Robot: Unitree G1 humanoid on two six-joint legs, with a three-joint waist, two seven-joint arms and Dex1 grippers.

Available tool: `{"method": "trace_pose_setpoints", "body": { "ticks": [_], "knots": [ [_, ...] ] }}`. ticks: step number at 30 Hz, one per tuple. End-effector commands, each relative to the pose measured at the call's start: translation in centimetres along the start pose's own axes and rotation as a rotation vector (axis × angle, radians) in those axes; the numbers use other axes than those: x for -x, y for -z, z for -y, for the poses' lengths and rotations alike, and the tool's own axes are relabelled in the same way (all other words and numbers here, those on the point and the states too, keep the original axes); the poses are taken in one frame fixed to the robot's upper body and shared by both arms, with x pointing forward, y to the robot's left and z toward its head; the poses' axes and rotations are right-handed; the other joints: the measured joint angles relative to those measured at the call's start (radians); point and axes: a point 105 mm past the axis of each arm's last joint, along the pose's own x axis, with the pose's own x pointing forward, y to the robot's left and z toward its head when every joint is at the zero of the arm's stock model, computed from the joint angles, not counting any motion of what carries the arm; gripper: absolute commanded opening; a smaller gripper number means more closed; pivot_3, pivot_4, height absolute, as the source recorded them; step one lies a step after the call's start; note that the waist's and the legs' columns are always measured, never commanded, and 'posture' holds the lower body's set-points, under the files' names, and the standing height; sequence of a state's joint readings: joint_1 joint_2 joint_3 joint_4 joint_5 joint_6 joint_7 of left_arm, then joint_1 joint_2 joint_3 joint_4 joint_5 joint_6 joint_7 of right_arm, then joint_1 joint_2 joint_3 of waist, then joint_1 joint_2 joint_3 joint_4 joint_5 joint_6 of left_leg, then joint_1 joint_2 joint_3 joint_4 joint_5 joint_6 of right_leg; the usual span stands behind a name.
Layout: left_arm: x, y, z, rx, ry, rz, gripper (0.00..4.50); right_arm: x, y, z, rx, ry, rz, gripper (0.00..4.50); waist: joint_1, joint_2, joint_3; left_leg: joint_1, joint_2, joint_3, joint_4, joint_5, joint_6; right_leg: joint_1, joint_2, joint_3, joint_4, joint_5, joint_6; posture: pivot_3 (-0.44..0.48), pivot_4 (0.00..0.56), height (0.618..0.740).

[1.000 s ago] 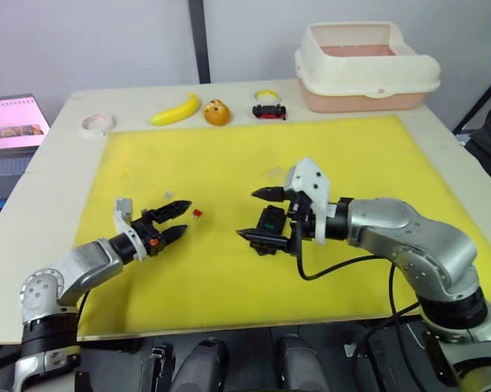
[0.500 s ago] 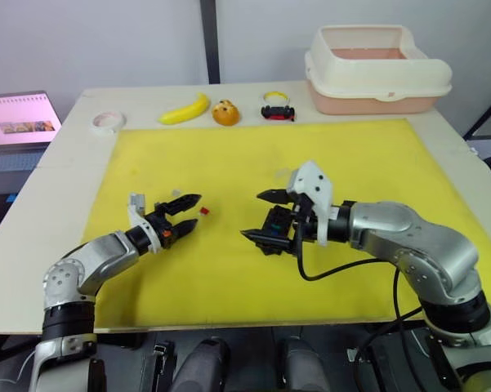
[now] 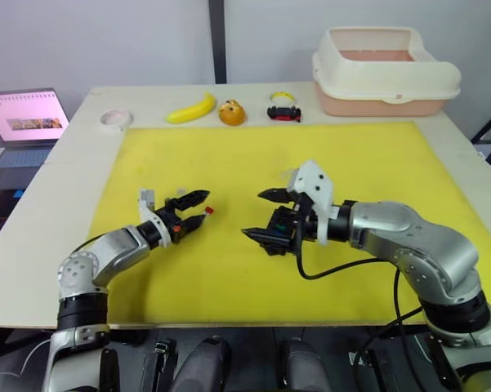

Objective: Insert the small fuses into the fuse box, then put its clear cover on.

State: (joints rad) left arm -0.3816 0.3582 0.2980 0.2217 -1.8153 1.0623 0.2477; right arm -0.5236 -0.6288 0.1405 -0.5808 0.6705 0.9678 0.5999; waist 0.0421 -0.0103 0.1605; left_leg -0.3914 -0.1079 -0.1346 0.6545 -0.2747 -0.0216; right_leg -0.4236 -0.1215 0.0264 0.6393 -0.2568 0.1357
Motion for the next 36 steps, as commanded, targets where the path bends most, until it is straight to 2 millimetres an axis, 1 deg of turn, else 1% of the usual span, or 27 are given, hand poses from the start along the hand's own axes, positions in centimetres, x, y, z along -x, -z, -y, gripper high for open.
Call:
{"method": "trace_pose_setpoints", "body": {
  "ticks": [1,9,15,18,22,25,27,36],
  "knots": [
    [-0.9,0.7,-0.3,-0.013,-0.028,-0.022,4.50,0.6,-0.9,0.5,0.027,0.033,0.031,4.49,0.000,0.000,0.000,0.000,0.000,0.000,0.000,0.000,0.000,0.000,0.000,0.000,0.000,0.000,0.000,0.000,0.150,0.740],
    [-1.5,0.8,-1.0,-0.006,-0.052,-0.013,4.50,0.8,-0.9,0.7,0.030,0.043,0.026,4.49,0.000,0.000,0.000,0.000,0.000,0.000,0.001,0.000,0.000,0.001,0.000,0.000,0.000,0.000,0.000,0.000,0.150,0.740],
    [-1.1,0.5,-1.9,-0.009,-0.082,0.006,4.50,0.9,-0.8,0.9,0.029,0.052,0.021,4.49,0.000,0.000,0.000,0.000,0.000,0.000,0.001,0.000,0.000,0.001,0.000,0.000,0.000,0.000,0.000,0.000,0.150,0.740],
    [-1.0,0.6,-2.0,-0.035,-0.086,-0.006,4.50,0.9,-0.7,0.9,0.028,0.053,0.018,4.49,-0.001,0.000,0.000,0.000,0.000,0.000,0.001,0.000,0.000,0.001,0.000,0.000,0.000,0.000,0.000,0.000,0.150,0.740],
    [-1.1,0.3,-2.2,-0.016,-0.089,0.018,4.50,0.9,-0.6,0.8,0.029,0.050,0.011,4.49,-0.001,0.000,0.000,0.000,0.000,0.000,0.001,0.000,0.000,0.001,0.000,0.000,0.000,0.000,0.000,0.000,0.150,0.740],
    [-1.1,0.1,-2.1,-0.009,-0.086,0.032,3.67,1.0,-0.5,0.9,0.032,0.049,0.006,4.50,-0.002,0.000,0.000,0.000,0.000,0.000,0.001,0.000,0.000,0.001,0.000,0.000,0.000,0.000,0.000,0.000,0.150,0.740],
    [-1.0,0.2,-2.1,-0.012,-0.090,0.025,2.71,1.0,-0.5,0.8,0.033,0.047,0.004,4.50,-0.003,0.000,0.000,0.000,0.000,0.000,0.001,0.000,0.000,0.001,0.000,0.000,0.000,0.000,0.000,0.000,0.150,0.740],
    [-0.9,0.3,-2.5,0.000,-0.100,0.032,2.71,0.9,-0.5,0.7,0.024,0.038,0.009,4.50,-0.004,0.000,0.000,0.000,0.000,0.000,0.000,0.000,0.000,0.000,0.000,0.000,0.000,0.000,0.000,0.000,0.150,0.740]
  ]
}}
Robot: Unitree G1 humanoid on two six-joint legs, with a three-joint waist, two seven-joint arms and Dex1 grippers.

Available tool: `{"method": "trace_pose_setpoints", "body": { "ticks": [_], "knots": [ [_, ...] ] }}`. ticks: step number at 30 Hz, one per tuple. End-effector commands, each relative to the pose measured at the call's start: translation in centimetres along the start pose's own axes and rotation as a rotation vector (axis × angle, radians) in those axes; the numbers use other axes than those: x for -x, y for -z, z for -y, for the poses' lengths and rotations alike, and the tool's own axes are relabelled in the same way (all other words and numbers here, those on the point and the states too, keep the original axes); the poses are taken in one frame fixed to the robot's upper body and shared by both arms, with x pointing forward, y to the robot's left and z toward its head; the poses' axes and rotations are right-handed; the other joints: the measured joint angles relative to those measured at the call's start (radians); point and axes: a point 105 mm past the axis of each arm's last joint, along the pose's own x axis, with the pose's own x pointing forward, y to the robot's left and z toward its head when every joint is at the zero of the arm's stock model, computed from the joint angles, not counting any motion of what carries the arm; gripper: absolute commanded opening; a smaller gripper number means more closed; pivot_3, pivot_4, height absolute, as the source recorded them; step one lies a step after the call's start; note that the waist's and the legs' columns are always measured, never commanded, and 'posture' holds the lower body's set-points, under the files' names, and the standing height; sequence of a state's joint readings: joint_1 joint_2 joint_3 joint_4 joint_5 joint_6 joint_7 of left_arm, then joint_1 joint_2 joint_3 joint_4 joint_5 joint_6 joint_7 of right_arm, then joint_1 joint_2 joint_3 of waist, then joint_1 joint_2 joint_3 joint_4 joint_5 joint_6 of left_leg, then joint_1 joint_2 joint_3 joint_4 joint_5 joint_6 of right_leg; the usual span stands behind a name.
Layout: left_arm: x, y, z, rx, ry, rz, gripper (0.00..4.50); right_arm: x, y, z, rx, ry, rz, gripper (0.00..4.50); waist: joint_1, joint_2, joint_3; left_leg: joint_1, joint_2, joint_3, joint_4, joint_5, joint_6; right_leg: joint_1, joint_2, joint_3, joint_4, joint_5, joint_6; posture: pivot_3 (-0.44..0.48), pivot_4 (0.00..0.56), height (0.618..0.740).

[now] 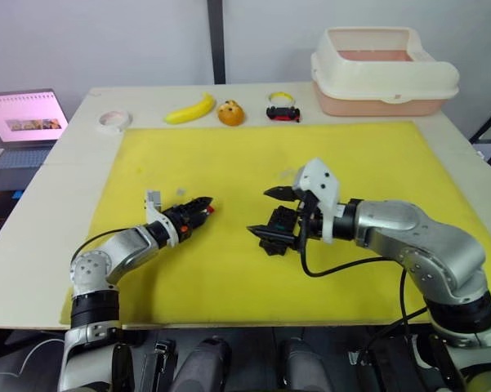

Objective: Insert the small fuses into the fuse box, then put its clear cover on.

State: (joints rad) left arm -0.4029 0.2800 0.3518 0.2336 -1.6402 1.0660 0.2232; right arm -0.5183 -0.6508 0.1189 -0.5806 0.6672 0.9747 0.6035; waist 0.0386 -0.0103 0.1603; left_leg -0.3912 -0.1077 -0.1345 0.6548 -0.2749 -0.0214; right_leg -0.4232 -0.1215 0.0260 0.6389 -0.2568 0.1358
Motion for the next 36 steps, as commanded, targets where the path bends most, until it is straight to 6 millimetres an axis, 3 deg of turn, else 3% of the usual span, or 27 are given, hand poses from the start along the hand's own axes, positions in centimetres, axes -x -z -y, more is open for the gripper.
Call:
{"method": "trace_pose_setpoints", "body": {
  "ticks": [1,12,14,17,18,19,26,29,33,36],
  "knots": [
    [0.0,0.3,-1.3,0.022,-0.047,-0.009,2.71,0.3,-0.7,0.2,0.020,0.011,0.024,4.50,0.000,0.000,0.000,0.000,0.000,0.000,0.000,0.000,0.000,0.000,0.000,0.000,0.000,0.000,0.000,0.000,0.150,0.740],
    [-0.4,0.6,-1.5,0.027,-0.053,-0.014,2.71,0.4,-0.7,0.3,0.015,0.015,0.023,4.50,0.000,0.000,0.000,0.000,0.000,0.000,0.000,0.000,0.000,0.000,0.000,0.000,0.000,0.000,0.000,0.000,0.150,0.740],
    [-0.4,0.7,-1.6,0.006,-0.066,-0.017,2.15,0.4,-0.7,0.3,0.015,0.016,0.022,4.50,0.000,0.000,0.000,0.000,0.000,0.000,0.000,0.000,0.000,0.000,0.000,0.000,0.000,0.000,0.000,0.000,0.150,0.740],
    [-0.6,1.0,-2.9,-0.064,-0.153,-0.019,0.89,0.5,-0.6,0.3,0.014,0.019,0.020,4.50,-0.001,0.000,0.000,0.000,0.000,0.000,0.000,0.000,0.000,0.000,0.000,0.000,0.000,0.000,0.000,0.000,0.150,0.740],
    [-0.5,1.0,-3.3,-0.058,-0.171,-0.014,0.28,0.5,-0.5,0.3,0.012,0.021,0.019,4.50,-0.001,0.000,0.000,0.000,0.000,0.000,-0.001,0.000,0.000,0.000,0.000,0.000,0.000,0.000,0.000,0.000,0.150,0.740],
    [-0.5,0.9,-3.4,-0.056,-0.178,-0.011,0.03,0.6,-0.5,0.4,0.011,0.023,0.017,4.50,-0.001,0.001,-0.001,0.000,0.000,0.000,-0.001,0.000,0.000,0.000,0.000,0.000,0.000,0.000,0.000,0.000,0.150,0.740],
    [0.3,0.3,-3.4,-0.072,-0.164,-0.006,0.03,0.7,-0.1,0.4,-0.002,0.029,0.008,4.50,-0.002,0.002,-0.002,0.001,0.001,0.000,-0.003,0.000,0.000,0.000,0.000,0.000,-0.001,0.000,0.000,0.000,0.150,0.740],
    [0.8,-0.5,-1.8,-0.091,-0.098,0.005,0.03,0.8,-0.1,0.5,-0.016,0.039,0.016,4.50,-0.005,0.003,-0.002,0.001,0.001,0.000,-0.003,0.000,0.000,0.000,0.000,0.000,-0.001,0.000,0.000,0.000,0.150,0.740],
    [1.8,-1.8,2.1,-0.139,0.047,0.031,0.03,1.4,-0.4,0.3,-0.058,0.041,0.047,4.50,-0.009,0.000,0.000,0.001,0.002,0.000,-0.004,0.000,0.000,-0.002,0.001,0.000,0.000,0.000,0.000,0.000,0.150,0.740],
    [3.1,-1.6,4.7,-0.229,0.131,-0.018,0.03,1.6,-1.1,-0.1,-0.130,0.034,0.105,4.50,-0.020,-0.001,0.001,0.000,0.002,0.000,-0.005,0.001,-0.001,-0.004,0.001,0.000,0.000,0.000,0.000,0.000,0.150,0.740]
  ]
}}
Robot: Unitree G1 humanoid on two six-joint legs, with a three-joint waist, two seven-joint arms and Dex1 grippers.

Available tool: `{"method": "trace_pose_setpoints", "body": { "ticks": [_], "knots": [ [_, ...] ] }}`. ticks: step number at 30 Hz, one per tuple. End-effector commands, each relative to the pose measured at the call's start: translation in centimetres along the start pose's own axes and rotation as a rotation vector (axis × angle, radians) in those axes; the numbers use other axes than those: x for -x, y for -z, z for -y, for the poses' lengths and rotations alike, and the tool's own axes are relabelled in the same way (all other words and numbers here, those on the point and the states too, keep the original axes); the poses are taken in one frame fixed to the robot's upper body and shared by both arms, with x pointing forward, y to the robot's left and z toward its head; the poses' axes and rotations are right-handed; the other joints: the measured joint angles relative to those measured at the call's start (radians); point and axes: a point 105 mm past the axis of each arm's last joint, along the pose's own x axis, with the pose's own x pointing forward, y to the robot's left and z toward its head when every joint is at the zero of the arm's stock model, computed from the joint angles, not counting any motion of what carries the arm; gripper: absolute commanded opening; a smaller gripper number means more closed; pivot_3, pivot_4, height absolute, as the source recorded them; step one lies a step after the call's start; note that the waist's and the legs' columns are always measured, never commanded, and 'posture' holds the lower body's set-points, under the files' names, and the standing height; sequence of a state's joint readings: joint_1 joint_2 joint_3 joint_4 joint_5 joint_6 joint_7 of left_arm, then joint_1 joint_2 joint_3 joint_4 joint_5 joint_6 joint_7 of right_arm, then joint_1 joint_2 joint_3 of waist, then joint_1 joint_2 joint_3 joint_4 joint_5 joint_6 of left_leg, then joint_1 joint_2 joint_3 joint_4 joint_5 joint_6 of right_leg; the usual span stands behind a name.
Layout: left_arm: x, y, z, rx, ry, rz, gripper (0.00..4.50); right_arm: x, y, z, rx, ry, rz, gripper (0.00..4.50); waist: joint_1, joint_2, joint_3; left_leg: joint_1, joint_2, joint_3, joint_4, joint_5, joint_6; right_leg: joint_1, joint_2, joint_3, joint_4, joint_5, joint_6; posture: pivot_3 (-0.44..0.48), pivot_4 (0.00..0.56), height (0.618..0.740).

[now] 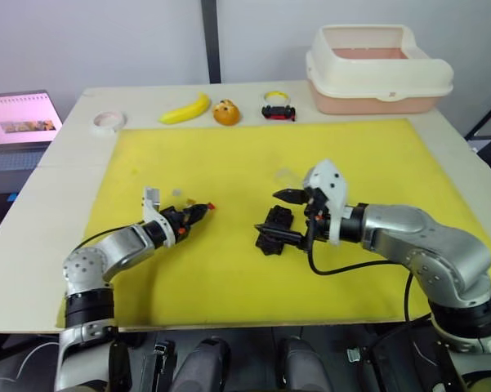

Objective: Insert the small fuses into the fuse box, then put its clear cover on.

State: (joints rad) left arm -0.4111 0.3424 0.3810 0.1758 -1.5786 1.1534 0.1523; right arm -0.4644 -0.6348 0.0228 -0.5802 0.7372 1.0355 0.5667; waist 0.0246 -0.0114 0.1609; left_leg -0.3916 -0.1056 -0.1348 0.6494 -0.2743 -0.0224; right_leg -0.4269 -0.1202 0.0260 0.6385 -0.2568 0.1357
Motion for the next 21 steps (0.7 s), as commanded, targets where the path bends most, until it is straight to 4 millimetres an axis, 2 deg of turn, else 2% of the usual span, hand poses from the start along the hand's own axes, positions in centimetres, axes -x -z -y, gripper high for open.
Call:
{"method": "trace_pose_setpoints", "body": {
  "ticks": [1,5,8,10,13,15,21],
  "knots": [
    [2.2,-1.3,4.3,-0.114,0.150,0.005,0.03,0.5,-2.2,-1.2,-0.058,-0.027,0.122,4.50,-0.012,0.000,0.000,0.000,0.000,0.000,-0.001,0.000,0.000,0.000,0.000,0.000,0.000,0.000,0.000,0.000,0.150,0.740],
    [3.4,-1.3,7.5,-0.132,0.293,-0.017,0.03,-0.1,-4.1,-2.2,-0.200,-0.075,0.244,4.50,-0.016,0.000,0.000,0.000,0.000,-0.001,-0.001,0.000,-0.001,-0.001,0.000,0.000,0.000,0.000,0.000,0.000,0.150,0.740],
    [3.3,-0.2,10.4,-0.166,0.432,-0.059,0.03,-0.6,-5.0,-2.1,-0.314,-0.087,0.310,4.50,-0.012,0.000,0.000,0.000,0.000,-0.001,-0.001,0.000,-0.001,0.000,0.000,0.000,-0.001,0.000,0.000,0.000,0.150,0.740],
    [3.1,0.3,11.4,-0.175,0.481,-0.065,0.03,-0.8,-5.4,-1.9,-0.377,-0.080,0.341,4.50,-0.011,0.000,0.000,-0.001,-0.001,-0.002,-0.001,0.000,-0.001,0.000,0.000,0.000,-0.001,0.000,0.000,0.000,0.150,0.740],
    [2.2,1.3,11.8,-0.168,0.484,-0.084,0.03,-1.1,-6.2,-1.3,-0.517,-0.074,0.415,4.50,-0.016,0.000,0.000,0.000,-0.001,-0.001,-0.001,0.000,-0.001,0.001,0.000,0.000,-0.003,0.000,-0.001,0.000,0.150,0.740],
    [1.7,1.8,11.7,-0.151,0.481,-0.086,0.03,-1.7,-6.0,-1.0,-0.605,-0.051,0.417,4.50,-0.022,0.000,0.000,0.000,0.000,-0.001,-0.002,0.000,-0.001,0.000,0.000,0.000,-0.003,0.000,-0.001,0.000,0.150,0.740],
    [1.0,1.8,12.6,-0.117,0.523,-0.063,0.03,-2.3,-5.9,-0.9,-0.735,-0.027,0.424,4.50,-0.038,0.000,0.000,-0.001,0.000,-0.001,-0.002,0.001,-0.001,0.000,0.001,0.000,-0.003,0.000,-0.001,0.000,0.150,0.740]
  ]
}}
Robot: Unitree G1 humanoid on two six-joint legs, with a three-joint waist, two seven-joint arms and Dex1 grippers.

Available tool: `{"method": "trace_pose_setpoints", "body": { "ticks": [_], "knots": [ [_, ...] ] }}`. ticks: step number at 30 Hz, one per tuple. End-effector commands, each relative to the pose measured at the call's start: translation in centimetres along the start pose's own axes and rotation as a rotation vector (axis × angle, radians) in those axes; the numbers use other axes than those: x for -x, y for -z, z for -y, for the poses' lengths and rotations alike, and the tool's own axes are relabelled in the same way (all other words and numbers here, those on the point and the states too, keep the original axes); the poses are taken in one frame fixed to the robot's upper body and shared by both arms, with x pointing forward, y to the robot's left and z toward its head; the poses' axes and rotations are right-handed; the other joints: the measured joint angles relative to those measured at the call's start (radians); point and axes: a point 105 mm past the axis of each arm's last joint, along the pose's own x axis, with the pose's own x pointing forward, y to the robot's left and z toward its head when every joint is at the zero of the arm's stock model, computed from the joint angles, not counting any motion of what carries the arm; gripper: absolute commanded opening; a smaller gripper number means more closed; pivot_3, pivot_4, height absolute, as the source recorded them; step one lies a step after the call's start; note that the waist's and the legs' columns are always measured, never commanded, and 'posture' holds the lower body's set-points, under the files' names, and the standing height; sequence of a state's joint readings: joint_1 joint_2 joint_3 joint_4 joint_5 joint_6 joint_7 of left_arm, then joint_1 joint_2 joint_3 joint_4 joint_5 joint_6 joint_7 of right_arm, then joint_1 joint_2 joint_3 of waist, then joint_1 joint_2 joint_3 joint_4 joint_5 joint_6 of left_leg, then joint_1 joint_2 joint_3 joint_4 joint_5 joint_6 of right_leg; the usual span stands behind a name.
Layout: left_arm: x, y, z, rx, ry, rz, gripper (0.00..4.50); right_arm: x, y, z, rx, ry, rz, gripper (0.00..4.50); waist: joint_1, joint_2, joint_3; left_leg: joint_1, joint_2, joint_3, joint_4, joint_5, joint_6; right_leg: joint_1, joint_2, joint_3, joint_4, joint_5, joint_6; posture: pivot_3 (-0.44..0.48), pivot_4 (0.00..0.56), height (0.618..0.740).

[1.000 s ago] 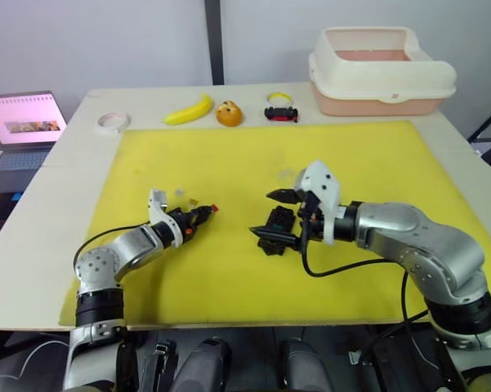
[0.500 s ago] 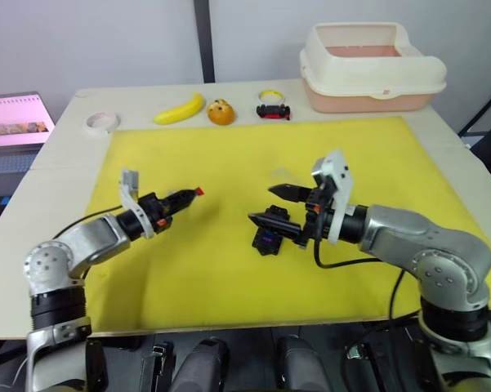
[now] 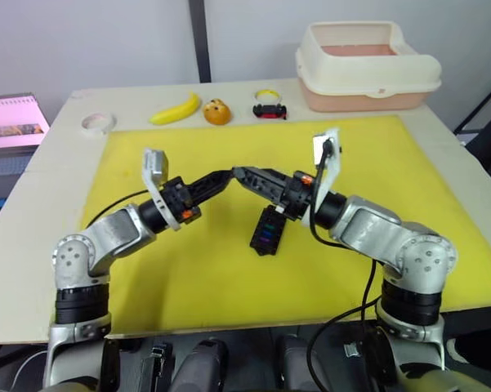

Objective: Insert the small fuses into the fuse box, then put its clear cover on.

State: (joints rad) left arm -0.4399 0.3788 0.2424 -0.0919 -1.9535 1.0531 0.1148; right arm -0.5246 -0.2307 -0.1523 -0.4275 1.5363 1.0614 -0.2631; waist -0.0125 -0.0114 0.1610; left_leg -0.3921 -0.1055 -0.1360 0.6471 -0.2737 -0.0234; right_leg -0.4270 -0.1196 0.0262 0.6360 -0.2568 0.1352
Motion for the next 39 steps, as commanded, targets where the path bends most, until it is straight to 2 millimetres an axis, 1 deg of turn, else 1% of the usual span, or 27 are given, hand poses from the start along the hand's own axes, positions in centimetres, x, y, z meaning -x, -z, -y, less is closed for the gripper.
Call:
{"method": "trace_pose_setpoints", "body": {
  "ticks": [1,6,7,8,9,11,12,18,21,29,32,33,34,39],
  "knots": [
    [-0.7,-0.5,1.4,-0.015,0.060,0.022,0.03,-0.1,-0.7,-1.2,-0.059,-0.038,0.048,4.50,0.000,0.000,0.000,0.000,0.000,0.000,0.000,0.000,0.000,0.000,0.000,0.000,0.000,0.000,0.000,0.000,0.150,0.740],
    [-1.1,0.0,1.4,-0.010,0.064,-0.002,0.03,-0.1,-0.4,-1.2,-0.079,-0.026,0.036,4.50,0.000,0.000,0.000,0.000,0.000,0.000,0.000,0.000,0.000,0.000,0.000,0.000,0.000,0.000,0.000,0.000,0.150,0.740],
    [-1.1,0.1,1.4,-0.010,0.065,-0.008,0.00,-0.2,-0.4,-1.1,-0.082,-0.023,0.033,3.96,0.000,0.000,0.000,0.000,0.000,0.000,0.000,0.000,0.000,0.000,0.000,0.000,0.000,0.000,0.000,0.000,0.150,0.740],
    [-1.1,0.1,1.4,-0.010,0.065,-0.011,0.00,-0.2,-0.3,-1.1,-0.083,-0.020,0.030,3.66,0.000,0.000,0.000,0.000,0.000,0.000,0.000,0.000,0.000,0.000,0.000,0.000,0.000,0.000,0.000,0.000,0.150,0.740],
    [-1.2,0.0,1.4,-0.006,0.065,-0.009,0.00,-0.2,-0.3,-1.1,-0.083,-0.019,0.028,3.22,-0.001,0.000,0.000,0.000,0.000,0.000,0.000,0.000,0.000,0.000,0.000,0.000,0.000,0.000,0.000,0.000,0.150,0.740],
    [-1.3,-0.1,1.3,0.002,0.064,-0.004,0.00,-0.2,-0.2,-1.2,-0.081,-0.017,0.027,2.19,0.000,0.000,0.000,0.000,0.000,0.000,0.000,0.000,0.000,0.000,0.001,0.000,0.000,0.000,0.000,0.000,0.150,0.740],
    [-1.3,0.0,1.2,0.004,0.064,-0.005,0.00,-0.2,-0.3,-1.2,-0.081,-0.018,0.029,1.76,-0.001,0.000,0.000,0.000,0.000,0.000,0.000,0.000,0.000,0.000,0.001,0.000,0.000,0.000,0.000,0.000,0.150,0.740],
    [-1.4,0.4,1.1,0.011,0.061,-0.018,0.00,-0.1,-0.4,-1.3,-0.075,-0.016,0.038,1.76,0.000,0.000,0.000,0.000,0.000,0.000,0.000,0.000,0.000,0.000,0.001,0.000,0.000,0.000,0.000,0.000,0.150,0.740],
    [-1.4,0.3,0.8,0.029,0.059,-0.003,0.00,-0.1,-0.4,-1.2,-0.076,-0.014,0.038,1.76,0.000,0.000,0.000,0.000,0.000,0.000,0.000,0.000,0.000,0.000,0.001,0.000,0.000,0.000,0.000,0.000,0.150,0.740],
    [-1.4,0.4,0.9,0.028,0.062,-0.012,0.00,-0.1,-0.6,-1.2,-0.080,-0.012,0.045,1.76,0.000,0.000,0.000,0.000,0.000,0.000,0.000,0.000,0.000,0.000,0.001,0.000,0.000,0.000,0.000,0.000,0.150,0.740],
    [-1.4,0.5,0.8,0.030,0.060,-0.018,0.00,-0.1,-0.7,-1.2,-0.079,-0.014,0.048,0.95,0.001,0.000,0.000,0.000,0.000,0.000,0.000,0.000,0.001,0.000,0.001,0.000,0.000,0.000,0.000,0.000,0.150,0.740],
    [-1.4,0.6,0.7,0.031,0.060,-0.019,0.00,-0.1,-0.7,-1.2,-0.079,-0.014,0.049,0.54,0.001,0.000,0.000,0.000,0.000,0.000,0.000,0.000,0.001,0.000,0.001,0.000,0.000,0.000,0.000,0.000,0.150,0.740],
    [-1.4,0.6,0.7,0.032,0.060,-0.021,0.00,0.0,-0.7,-1.2,-0.079,-0.015,0.052,0.04,0.001,0.000,0.000,0.000,0.000,0.000,0.000,0.000,0.001,0.000,0.001,0.000,0.000,0.000,0.000,0.000,0.150,0.740],
    [-1.5,0.7,0.6,0.036,0.057,-0.025,0.00,0.0,-0.8,-1.2,-0.079,-0.011,0.055,0.04,0.000,0.000,0.000,0.000,0.000,0.000,0.000,0.000,0.001,0.000,0.001,0.000,-0.001,0.000,0.000,0.000,0.150,0.740]
  ]
}}
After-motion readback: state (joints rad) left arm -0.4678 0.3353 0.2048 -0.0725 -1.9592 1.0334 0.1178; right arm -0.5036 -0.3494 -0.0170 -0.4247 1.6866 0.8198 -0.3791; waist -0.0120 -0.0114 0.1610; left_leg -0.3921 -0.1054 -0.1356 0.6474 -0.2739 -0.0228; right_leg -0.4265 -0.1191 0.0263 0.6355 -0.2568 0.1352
